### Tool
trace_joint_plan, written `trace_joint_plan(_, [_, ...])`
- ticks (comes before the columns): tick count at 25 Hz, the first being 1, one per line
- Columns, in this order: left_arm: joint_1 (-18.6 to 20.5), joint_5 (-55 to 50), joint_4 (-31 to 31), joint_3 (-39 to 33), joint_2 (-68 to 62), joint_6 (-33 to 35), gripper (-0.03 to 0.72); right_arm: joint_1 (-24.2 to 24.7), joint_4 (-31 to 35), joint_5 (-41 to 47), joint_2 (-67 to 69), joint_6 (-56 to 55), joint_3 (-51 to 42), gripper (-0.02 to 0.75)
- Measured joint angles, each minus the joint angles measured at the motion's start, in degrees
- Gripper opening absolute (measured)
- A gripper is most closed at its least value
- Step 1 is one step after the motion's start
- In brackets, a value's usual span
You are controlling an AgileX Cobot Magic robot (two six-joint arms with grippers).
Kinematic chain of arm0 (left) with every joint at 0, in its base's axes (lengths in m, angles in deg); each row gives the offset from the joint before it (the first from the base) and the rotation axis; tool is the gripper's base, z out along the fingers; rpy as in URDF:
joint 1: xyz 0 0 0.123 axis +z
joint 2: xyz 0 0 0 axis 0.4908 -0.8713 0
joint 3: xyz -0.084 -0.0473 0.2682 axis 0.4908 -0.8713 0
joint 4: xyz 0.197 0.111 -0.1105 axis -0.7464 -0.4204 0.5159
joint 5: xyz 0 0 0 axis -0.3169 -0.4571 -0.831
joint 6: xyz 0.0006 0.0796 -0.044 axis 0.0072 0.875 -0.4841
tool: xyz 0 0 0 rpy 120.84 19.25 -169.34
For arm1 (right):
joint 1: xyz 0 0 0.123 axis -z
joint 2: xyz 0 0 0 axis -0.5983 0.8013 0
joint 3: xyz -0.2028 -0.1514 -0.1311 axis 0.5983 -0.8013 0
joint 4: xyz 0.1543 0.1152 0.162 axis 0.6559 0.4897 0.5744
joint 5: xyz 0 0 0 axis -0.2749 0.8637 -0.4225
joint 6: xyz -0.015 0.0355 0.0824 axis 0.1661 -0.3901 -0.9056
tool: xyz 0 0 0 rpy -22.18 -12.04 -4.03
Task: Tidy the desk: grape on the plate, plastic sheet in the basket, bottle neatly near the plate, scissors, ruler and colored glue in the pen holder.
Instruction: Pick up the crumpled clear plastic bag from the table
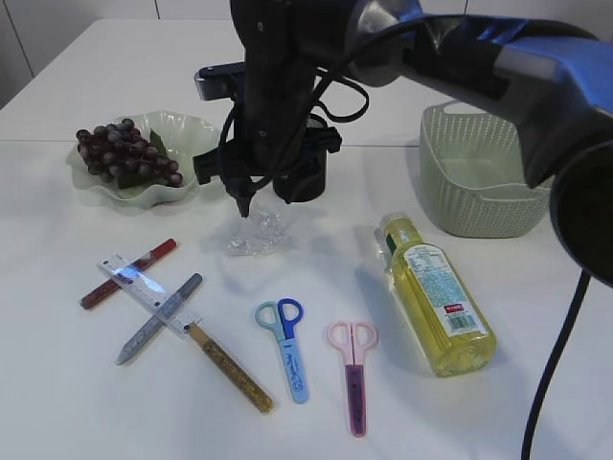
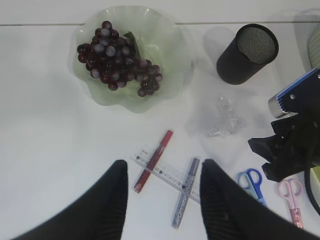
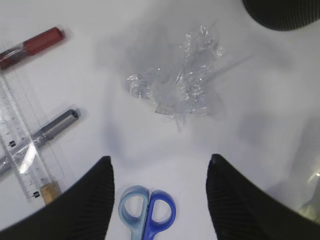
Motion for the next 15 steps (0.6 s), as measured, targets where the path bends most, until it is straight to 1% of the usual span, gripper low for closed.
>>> trace_joint_plan(4, [0.0, 0.0, 0.0, 0.0, 0.0, 0.0, 0.343, 0.0, -0.4, -1.4, 2.6, -2.6, 0.1, 0.533])
trace_joint_plan(6, [0.0, 0.0, 0.0, 0.0, 0.0, 0.0, 0.343, 0.0, -0.7, -2.3, 3.8, -2.8, 0.1, 0.557])
trace_joint_plan(12, [0.0, 0.0, 0.0, 0.0, 0.0, 0.0, 0.342, 0.0, -2.6, -7.2, 4.6, -3.0, 0.2, 0.568])
trace_joint_plan(15, [0.0, 0.0, 0.0, 0.0, 0.0, 0.0, 0.342, 0.0, -3.0, -8.1, 5.7, -3.0, 0.5, 0.569])
